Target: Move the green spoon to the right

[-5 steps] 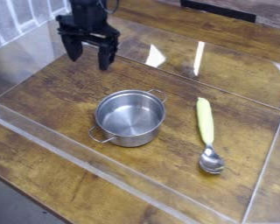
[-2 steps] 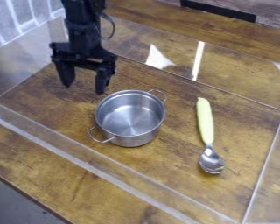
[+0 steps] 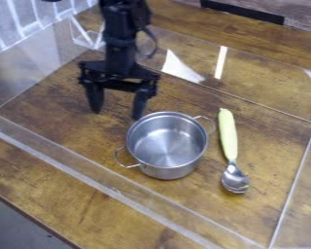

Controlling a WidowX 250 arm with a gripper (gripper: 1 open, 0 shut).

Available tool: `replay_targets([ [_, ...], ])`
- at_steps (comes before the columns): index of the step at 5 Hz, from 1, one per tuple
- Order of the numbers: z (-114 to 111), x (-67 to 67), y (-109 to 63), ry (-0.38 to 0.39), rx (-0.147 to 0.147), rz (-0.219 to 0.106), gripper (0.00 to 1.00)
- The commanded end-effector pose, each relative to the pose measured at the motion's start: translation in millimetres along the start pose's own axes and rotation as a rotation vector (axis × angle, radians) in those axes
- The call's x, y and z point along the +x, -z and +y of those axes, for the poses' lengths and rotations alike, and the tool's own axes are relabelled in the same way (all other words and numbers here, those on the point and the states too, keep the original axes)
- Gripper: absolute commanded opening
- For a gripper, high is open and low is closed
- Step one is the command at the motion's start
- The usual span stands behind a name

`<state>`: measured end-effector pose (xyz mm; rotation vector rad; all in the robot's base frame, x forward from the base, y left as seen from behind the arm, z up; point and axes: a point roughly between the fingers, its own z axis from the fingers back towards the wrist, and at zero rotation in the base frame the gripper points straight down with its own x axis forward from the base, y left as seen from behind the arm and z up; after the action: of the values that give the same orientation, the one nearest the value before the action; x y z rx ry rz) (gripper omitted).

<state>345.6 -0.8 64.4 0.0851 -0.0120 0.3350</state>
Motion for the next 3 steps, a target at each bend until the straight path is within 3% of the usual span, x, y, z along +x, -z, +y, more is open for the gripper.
replay_targets([
  [1,-16,2.5,-49.8,-0.012,-0.044,-0.1,1.0],
  [3,-46,-6.1,-22.4,0.009,-0.059,-0.087,1.0],
])
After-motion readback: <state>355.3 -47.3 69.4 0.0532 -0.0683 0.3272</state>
